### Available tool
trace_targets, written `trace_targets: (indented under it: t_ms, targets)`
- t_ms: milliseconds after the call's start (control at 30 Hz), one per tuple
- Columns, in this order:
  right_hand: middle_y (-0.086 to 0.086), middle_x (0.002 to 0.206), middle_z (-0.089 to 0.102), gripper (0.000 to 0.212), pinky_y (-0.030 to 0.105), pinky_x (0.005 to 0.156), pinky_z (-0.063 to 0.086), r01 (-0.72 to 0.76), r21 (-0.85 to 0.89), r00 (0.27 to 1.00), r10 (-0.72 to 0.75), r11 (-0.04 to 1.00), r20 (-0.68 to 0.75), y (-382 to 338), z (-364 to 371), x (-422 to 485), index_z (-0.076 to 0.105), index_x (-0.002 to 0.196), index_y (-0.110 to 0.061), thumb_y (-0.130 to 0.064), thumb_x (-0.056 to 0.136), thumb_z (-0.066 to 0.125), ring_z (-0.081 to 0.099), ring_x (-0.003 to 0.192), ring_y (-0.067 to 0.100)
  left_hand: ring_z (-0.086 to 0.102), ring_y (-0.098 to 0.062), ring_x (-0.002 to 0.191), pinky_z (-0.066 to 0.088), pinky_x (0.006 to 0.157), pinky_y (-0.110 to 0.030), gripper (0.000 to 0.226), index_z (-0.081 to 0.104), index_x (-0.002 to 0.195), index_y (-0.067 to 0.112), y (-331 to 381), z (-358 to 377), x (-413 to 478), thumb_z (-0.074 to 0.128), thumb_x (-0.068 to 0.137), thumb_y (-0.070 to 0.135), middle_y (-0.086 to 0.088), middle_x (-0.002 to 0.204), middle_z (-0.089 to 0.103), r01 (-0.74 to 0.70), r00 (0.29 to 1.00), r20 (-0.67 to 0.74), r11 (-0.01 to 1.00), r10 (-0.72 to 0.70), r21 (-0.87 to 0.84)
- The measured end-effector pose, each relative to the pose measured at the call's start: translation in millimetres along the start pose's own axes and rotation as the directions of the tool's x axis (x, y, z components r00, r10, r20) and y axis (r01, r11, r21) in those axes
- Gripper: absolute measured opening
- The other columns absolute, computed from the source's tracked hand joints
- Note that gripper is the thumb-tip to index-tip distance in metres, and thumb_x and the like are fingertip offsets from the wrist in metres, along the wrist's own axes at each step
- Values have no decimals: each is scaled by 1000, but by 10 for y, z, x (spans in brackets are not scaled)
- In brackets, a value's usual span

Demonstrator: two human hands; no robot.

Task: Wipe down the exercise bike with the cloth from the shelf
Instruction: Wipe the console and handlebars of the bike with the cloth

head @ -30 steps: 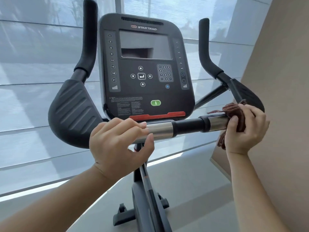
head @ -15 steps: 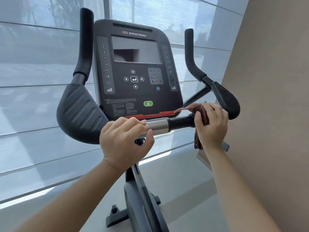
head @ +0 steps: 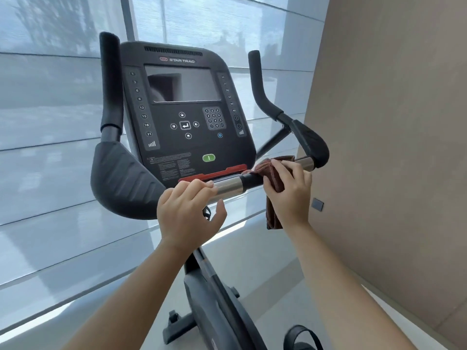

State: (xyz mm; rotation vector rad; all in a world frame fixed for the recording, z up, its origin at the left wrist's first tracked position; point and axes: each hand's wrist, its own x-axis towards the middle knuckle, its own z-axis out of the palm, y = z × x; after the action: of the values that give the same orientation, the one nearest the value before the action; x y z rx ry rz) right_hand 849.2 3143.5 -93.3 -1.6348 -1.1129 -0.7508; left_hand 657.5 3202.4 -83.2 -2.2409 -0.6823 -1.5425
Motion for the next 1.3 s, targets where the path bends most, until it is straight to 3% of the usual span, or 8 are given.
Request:
trace_targets:
  t_ms: [233,367,433,567,700,900,1100,1300]
  targets:
    - [9,106,62,34,26,80,44,39,-24,995,-37,999,96,65,-524,-312,65,112,-11,-18,79,68,52,92,27,59,-18,63,33,56,-26,19,70,72,17,3,-6,11,55,80,26,4,75,70,25,1000,-11,999,-25,-21]
    - [10,104,63,34,21,84,37,4,-74,981,11,997,193,289,-938,-794,66,110,-10,-12,76,71,54,90,32,59,-31,97,33,86,-38,22,70,84,11,162,60,-219,57,78,27,-11,99,68,48,999,24,997,-47,-56]
    - [9,104,63,35,25,84,41,-31,-95,961,56,995,272,391,-1147,-1090,67,109,-10,-8,75,73,55,91,33,50,-36,115,24,102,-47,26,68,92,7,370,85,-428,56,77,26,-16,109,63,50,996,82,988,-39,-145]
    - [8,104,63,37,37,83,49,-107,-181,919,167,978,358,514,-1520,-1615,68,108,-10,-6,72,76,56,91,31,41,-30,122,19,105,-52,31,62,102,9,904,83,-813,54,77,25,-17,117,59,-3,969,225,919,99,-393]
    - [7,102,64,39,27,87,43,-186,-248,913,260,951,313,507,-1825,-1868,68,108,-10,-5,70,77,58,90,31,44,-28,120,25,105,-49,31,51,107,15,1310,43,-982,52,78,25,-16,118,59,44,944,292,817,155,-575]
    - [5,106,63,39,21,92,39,-246,-297,936,305,923,173,329,-2204,-1927,67,111,-12,-9,73,75,57,94,28,48,-28,118,32,101,-49,31,52,107,14,1769,-35,-1096,51,78,25,-13,119,59,101,903,358,693,237,-713]
    - [8,105,63,39,31,90,44,-279,-353,945,320,893,62,255,-2744,-1966,67,110,-9,-6,72,75,58,96,30,51,-30,115,38,97,-52,33,59,107,10,2218,-210,-1167,49,80,24,-11,118,60,84,874,371,656,313,-750]
    - [8,105,64,37,26,92,42,-284,-389,952,305,876,-8,423,-3463,-2042,67,110,-9,-6,73,72,57,97,26,53,-33,114,41,94,-55,37,63,106,6,2923,-418,-1205,47,79,26,-11,118,60,81,814,432,661,388,-746]
